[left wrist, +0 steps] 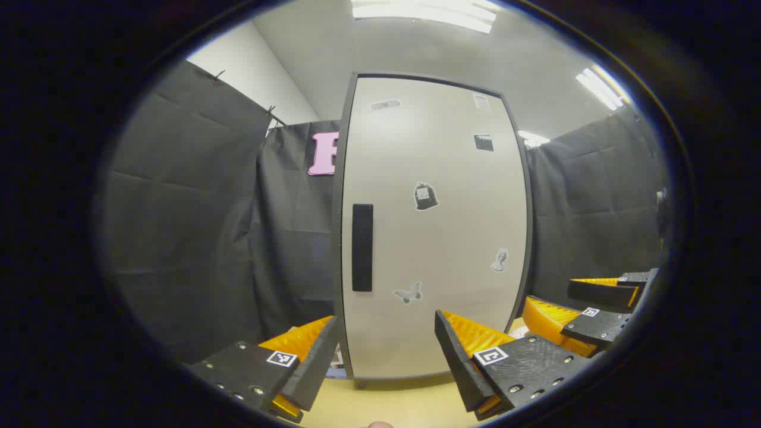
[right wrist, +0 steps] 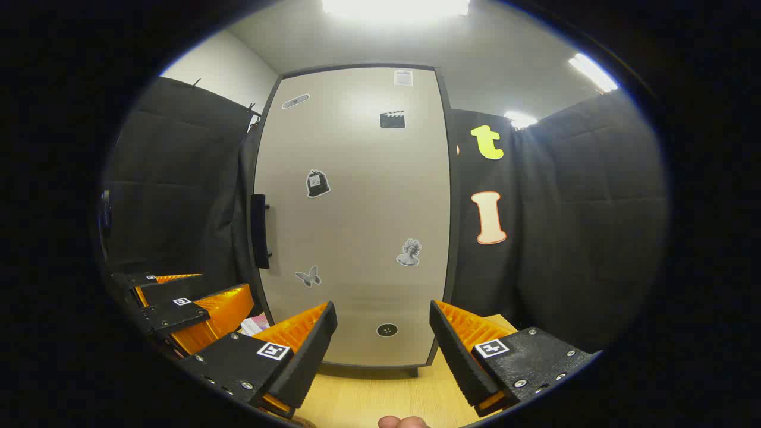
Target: Open the cabinet door with the right hand, grasp the bottle in the cabinet with the left hand and place it on the coaster, then close the cabinet door with the right hand.
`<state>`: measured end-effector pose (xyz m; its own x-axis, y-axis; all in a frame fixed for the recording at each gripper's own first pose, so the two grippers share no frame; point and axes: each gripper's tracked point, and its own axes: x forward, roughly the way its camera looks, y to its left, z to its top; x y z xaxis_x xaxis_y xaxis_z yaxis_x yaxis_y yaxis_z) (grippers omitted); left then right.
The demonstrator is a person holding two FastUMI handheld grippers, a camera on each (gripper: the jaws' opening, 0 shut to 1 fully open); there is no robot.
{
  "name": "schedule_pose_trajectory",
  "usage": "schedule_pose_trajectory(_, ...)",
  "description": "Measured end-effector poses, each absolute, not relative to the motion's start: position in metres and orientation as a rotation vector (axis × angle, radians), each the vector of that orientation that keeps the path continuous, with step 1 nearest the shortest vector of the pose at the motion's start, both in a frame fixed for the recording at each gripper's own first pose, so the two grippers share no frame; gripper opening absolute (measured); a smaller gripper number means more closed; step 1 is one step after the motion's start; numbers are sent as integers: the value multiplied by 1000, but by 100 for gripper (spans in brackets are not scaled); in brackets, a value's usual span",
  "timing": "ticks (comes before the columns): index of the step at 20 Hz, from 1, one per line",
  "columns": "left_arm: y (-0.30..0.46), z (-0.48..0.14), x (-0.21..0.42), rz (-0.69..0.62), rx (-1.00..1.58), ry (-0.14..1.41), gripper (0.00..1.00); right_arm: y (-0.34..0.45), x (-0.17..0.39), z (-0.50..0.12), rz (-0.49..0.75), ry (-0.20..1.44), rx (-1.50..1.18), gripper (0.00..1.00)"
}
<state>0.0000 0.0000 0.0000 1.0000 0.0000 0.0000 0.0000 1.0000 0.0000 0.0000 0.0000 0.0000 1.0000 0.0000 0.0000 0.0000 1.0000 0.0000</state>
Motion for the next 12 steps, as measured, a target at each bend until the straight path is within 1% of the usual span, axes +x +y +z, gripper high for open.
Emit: schedule_pose_trajectory(12,-2,12,-7,4,4,-12,91,-4,3,11,8,-24,22,96)
